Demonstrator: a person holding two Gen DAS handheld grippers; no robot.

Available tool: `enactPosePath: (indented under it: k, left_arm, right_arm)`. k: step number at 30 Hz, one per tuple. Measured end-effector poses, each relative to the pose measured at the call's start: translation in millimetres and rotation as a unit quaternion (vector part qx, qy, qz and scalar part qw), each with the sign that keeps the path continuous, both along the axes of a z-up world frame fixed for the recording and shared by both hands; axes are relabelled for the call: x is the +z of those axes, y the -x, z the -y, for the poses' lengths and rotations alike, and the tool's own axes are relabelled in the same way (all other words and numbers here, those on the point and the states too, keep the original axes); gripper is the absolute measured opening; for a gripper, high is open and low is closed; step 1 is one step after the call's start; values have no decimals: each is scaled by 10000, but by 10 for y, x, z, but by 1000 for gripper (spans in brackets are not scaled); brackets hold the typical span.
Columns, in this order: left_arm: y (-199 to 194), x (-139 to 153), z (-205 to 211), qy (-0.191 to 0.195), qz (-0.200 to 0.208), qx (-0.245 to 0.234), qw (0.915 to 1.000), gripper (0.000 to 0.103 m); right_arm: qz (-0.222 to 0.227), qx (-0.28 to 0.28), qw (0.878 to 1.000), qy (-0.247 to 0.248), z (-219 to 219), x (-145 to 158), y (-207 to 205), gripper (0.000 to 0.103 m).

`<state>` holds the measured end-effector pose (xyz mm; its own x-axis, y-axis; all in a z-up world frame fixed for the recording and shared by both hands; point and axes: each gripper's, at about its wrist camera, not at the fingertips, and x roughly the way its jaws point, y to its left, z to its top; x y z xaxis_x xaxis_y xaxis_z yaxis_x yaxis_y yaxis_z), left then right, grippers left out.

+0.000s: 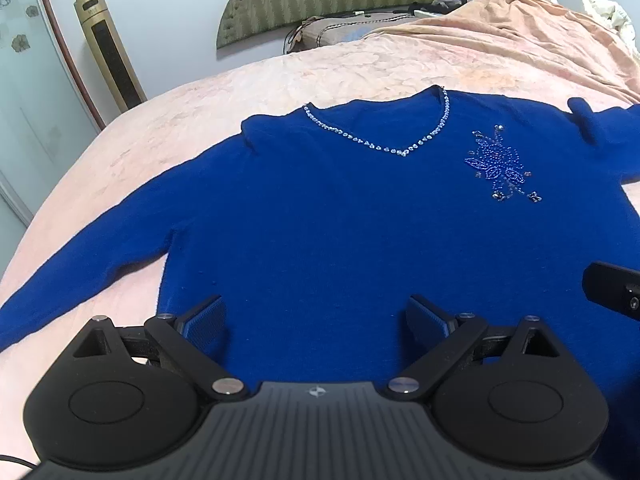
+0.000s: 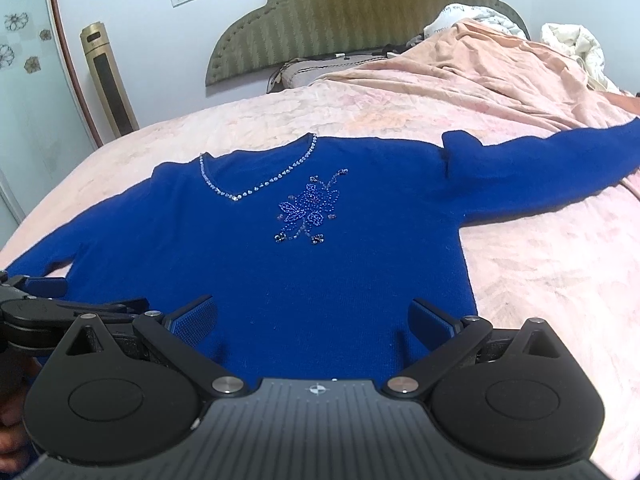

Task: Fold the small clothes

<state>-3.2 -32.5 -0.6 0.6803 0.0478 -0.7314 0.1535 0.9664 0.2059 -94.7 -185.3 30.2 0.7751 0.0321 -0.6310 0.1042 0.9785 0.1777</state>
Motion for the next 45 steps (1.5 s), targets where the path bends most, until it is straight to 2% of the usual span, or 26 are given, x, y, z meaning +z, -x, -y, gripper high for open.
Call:
enactPosePath:
  k: [10, 18, 25, 33, 39, 45]
  left_arm:
    - [-29, 30, 114, 7, -49, 16, 10000, 97]
    - [-35, 42, 304, -7, -93, -35, 10000, 97]
    - [-25, 30, 518, -112, -96, -193, 9997, 97]
    - [-50, 11, 654, -128, -99, -290, 9995, 97]
    - [-73, 22, 707, -27, 46, -335, 9994, 97]
    - [-143, 18, 722, 230, 24, -327, 9992, 97]
  right_arm:
    - [182, 30, 9998, 125, 35, 19, 48, 103]
    - [213, -19, 9989, -407, 296, 0, 78, 103]
    - [228, -165, 9988, -397, 429, -15, 111, 103]
    - [257, -341, 9972, -613, 650, -55, 94, 103]
    - [422, -411, 9940, -921, 770, -87, 61, 103]
    - [318, 174, 9970, -689, 758, -49, -68, 103]
